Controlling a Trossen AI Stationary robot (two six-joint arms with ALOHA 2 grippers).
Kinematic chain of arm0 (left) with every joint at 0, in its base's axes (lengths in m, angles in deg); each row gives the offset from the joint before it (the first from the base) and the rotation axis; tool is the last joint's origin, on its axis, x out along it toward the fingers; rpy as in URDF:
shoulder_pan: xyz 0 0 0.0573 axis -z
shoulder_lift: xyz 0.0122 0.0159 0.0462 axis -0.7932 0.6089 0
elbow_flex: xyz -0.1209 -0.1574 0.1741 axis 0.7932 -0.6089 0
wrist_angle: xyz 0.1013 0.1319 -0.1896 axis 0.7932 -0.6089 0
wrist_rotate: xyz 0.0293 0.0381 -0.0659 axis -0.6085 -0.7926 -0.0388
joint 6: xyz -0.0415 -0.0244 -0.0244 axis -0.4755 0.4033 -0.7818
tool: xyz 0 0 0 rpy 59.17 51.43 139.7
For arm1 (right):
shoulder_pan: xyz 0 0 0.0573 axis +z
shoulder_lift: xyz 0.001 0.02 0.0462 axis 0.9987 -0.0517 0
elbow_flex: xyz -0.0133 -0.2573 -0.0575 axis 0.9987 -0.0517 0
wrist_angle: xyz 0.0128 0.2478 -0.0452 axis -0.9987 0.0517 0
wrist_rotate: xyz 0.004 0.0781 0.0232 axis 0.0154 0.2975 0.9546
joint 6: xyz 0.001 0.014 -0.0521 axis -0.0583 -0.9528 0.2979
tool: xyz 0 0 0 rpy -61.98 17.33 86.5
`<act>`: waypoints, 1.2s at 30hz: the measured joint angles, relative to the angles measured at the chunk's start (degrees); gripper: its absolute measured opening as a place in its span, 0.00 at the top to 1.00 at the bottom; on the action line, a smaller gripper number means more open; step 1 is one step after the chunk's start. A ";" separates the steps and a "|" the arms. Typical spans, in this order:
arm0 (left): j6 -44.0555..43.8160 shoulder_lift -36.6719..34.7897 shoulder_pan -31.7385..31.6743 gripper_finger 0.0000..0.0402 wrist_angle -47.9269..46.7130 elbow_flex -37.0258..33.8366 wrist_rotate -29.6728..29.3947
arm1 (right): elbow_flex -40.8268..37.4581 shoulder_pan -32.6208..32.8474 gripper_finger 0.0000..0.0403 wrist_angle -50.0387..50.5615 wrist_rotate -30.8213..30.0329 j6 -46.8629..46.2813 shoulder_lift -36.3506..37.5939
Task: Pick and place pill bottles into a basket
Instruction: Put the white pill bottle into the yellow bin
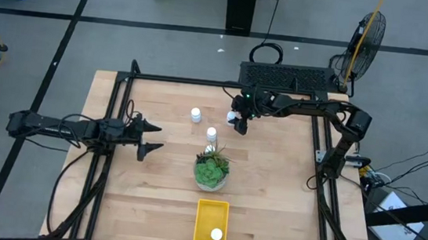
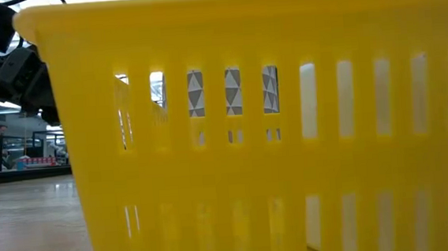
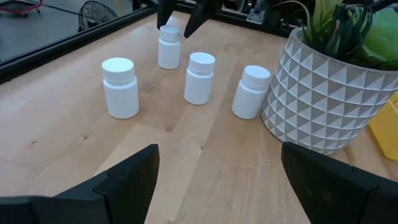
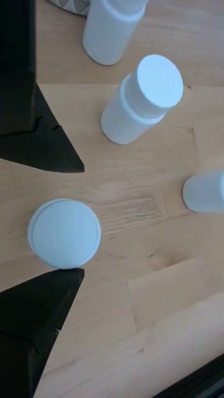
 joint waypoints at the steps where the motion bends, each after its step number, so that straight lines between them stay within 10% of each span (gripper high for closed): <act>1: -0.02 -0.02 0.00 0.15 0.00 0.00 0.00 | 0.00 0.00 0.37 0.01 -0.02 -0.02 0.00; 36: 0.05 -0.02 0.02 0.15 -0.02 0.00 1.29 | 0.04 0.11 0.63 1.97 -1.47 -0.67 3.33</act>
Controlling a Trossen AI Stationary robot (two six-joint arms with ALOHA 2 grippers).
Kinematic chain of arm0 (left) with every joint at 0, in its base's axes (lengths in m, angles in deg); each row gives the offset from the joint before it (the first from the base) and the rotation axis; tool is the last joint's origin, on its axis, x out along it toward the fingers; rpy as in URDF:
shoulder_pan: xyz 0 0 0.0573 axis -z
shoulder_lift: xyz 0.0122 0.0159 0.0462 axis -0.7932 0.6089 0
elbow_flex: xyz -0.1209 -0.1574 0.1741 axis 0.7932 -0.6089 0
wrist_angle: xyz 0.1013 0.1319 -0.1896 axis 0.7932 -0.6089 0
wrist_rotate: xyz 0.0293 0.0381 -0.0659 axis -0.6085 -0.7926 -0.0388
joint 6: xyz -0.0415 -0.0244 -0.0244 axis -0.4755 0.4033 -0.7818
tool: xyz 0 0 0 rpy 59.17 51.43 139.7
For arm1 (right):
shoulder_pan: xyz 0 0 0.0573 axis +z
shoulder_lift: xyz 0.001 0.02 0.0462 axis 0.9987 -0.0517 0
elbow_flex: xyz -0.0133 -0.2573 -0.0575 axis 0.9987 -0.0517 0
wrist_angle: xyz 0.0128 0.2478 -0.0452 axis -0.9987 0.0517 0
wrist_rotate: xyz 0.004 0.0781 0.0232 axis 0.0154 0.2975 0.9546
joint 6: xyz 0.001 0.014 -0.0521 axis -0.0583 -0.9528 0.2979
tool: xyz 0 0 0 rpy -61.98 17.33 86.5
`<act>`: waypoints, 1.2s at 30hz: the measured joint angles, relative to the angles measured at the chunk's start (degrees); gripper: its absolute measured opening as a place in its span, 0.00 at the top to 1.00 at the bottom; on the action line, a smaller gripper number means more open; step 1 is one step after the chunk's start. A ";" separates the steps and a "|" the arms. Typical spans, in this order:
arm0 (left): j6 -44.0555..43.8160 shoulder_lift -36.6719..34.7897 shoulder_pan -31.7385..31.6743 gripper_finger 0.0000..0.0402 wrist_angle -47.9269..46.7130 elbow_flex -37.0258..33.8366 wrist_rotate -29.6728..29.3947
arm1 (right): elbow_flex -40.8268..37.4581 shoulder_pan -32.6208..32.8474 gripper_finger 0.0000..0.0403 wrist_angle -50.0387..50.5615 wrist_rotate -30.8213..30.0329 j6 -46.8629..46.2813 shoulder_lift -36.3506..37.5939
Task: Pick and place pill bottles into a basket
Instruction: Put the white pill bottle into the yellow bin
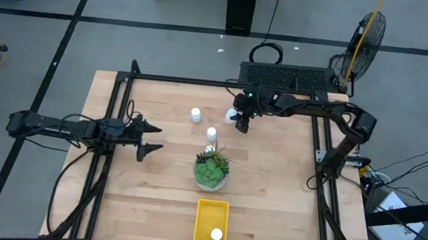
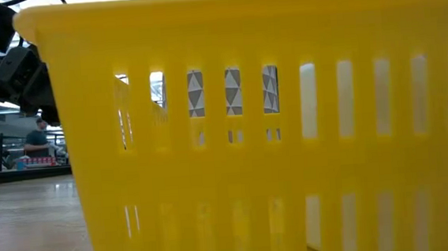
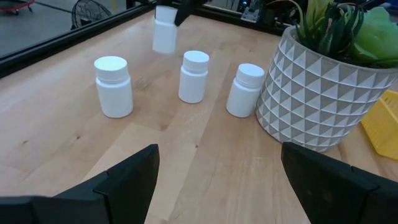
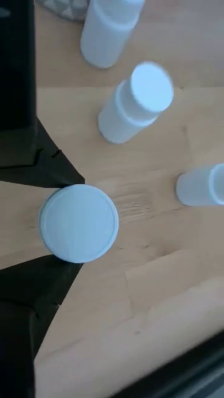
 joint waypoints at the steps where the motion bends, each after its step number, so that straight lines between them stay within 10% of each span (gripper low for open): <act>1: 0.06 0.00 0.00 0.15 0.00 0.00 0.00 | 0.00 0.00 0.63 0.46 -0.02 -0.25 0.92; 21: 0.26 0.02 -0.02 0.15 0.15 0.00 -0.02 | 0.00 7.04 0.63 10.01 -6.29 -2.54 25.15; 36: 0.26 0.01 -0.01 0.15 0.10 0.00 -0.09 | 0.00 25.63 0.62 4.81 -6.32 -4.94 29.79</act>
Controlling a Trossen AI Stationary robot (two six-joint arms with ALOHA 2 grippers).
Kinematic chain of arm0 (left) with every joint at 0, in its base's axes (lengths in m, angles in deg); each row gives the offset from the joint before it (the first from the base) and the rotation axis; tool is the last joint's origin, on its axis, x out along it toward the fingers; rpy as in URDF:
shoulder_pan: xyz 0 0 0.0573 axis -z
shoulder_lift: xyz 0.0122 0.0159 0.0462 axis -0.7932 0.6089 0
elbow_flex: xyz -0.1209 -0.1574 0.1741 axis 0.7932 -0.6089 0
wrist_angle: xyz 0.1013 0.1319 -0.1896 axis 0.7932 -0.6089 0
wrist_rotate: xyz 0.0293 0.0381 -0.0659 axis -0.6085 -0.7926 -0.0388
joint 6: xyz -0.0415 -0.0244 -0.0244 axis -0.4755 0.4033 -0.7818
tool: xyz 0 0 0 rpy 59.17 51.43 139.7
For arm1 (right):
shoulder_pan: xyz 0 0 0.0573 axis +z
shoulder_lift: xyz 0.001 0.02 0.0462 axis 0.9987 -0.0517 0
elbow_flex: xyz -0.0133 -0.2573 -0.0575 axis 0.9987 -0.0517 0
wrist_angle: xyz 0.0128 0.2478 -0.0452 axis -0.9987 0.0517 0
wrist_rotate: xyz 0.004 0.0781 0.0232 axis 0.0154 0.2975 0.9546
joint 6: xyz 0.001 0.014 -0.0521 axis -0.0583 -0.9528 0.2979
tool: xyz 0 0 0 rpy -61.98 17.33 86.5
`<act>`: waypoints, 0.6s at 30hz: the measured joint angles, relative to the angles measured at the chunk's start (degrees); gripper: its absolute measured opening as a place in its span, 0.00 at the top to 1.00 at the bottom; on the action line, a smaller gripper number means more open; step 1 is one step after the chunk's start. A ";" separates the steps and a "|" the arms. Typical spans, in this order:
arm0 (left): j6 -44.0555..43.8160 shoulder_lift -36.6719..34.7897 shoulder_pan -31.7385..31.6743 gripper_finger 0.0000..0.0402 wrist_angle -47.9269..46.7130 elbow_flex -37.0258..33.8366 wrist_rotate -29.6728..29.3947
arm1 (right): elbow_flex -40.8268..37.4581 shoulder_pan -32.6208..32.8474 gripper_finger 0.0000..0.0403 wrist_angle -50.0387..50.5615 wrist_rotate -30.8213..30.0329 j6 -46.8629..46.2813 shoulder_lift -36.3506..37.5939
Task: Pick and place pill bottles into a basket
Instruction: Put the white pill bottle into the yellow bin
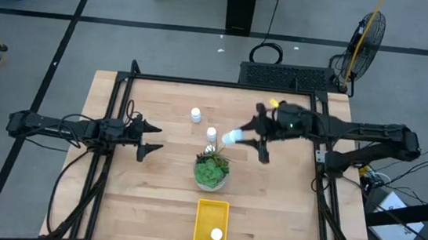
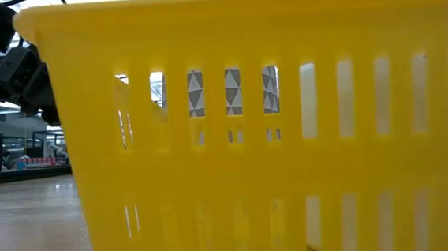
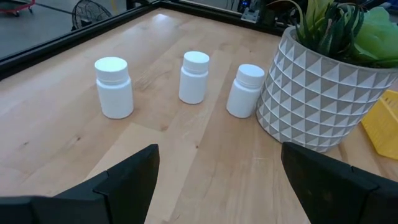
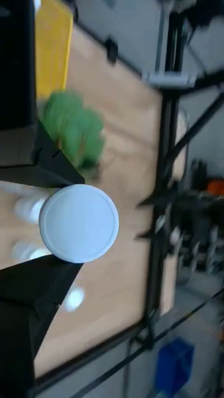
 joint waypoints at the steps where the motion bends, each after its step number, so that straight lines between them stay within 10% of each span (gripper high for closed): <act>1: 0.00 0.01 0.01 0.15 0.00 0.00 -0.01 | 0.00 1.52 0.62 -1.00 -0.26 0.07 -0.21; 18: -0.04 -0.01 -0.01 0.15 -0.10 0.00 -1.49 | 5.75 20.17 0.63 -5.43 -6.04 0.06 -5.14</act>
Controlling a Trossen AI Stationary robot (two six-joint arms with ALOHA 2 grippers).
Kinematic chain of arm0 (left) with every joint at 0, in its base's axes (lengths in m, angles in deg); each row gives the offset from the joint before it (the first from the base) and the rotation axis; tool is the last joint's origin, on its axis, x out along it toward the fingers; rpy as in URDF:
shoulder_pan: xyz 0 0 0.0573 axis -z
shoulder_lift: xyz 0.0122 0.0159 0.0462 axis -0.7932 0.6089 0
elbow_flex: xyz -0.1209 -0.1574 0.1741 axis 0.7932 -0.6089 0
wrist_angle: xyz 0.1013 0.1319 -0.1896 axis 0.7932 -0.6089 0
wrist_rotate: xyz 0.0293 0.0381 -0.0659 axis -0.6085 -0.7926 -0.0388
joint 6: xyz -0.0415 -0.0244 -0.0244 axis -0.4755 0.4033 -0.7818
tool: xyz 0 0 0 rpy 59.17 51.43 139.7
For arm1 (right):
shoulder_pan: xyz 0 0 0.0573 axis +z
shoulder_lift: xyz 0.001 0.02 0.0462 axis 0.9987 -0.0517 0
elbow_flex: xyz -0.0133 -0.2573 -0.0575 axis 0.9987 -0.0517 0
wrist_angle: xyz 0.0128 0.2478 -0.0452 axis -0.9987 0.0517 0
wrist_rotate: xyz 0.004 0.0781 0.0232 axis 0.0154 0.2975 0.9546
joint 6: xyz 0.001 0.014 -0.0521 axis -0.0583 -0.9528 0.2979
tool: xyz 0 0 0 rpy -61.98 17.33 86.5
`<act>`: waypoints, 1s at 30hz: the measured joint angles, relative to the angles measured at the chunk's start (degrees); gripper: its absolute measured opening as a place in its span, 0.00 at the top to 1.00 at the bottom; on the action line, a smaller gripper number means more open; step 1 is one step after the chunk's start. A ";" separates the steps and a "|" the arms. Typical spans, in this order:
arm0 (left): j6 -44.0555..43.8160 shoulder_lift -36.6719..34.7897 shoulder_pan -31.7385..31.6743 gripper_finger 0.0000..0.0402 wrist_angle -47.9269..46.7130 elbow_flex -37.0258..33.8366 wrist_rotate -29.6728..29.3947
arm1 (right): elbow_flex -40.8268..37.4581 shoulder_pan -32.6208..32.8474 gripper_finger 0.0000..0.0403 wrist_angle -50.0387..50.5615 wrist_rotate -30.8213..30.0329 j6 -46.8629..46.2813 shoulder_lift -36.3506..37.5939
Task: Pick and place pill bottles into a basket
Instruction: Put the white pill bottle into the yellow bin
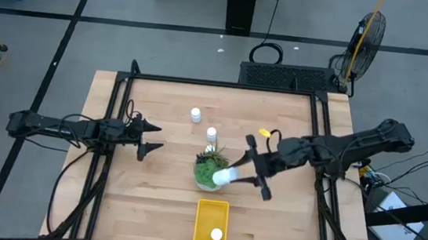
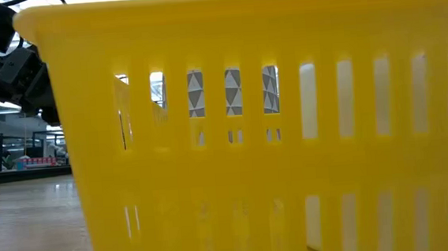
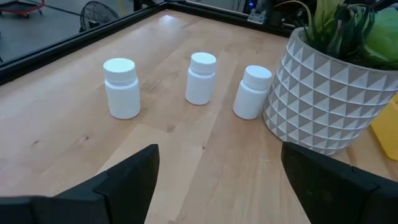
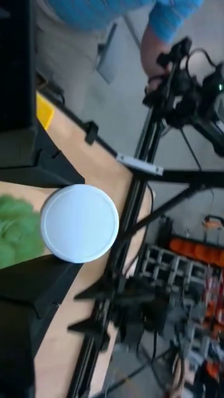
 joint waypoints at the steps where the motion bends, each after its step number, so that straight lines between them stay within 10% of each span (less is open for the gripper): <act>1: 0.00 0.02 0.02 0.15 0.00 0.00 0.01 | 1.28 0.65 0.63 0.59 0.04 -0.24 -0.97; 30: -1.31 0.02 0.01 0.15 -0.40 0.00 0.13 | 20.41 10.02 0.63 14.40 2.72 -13.87 -23.81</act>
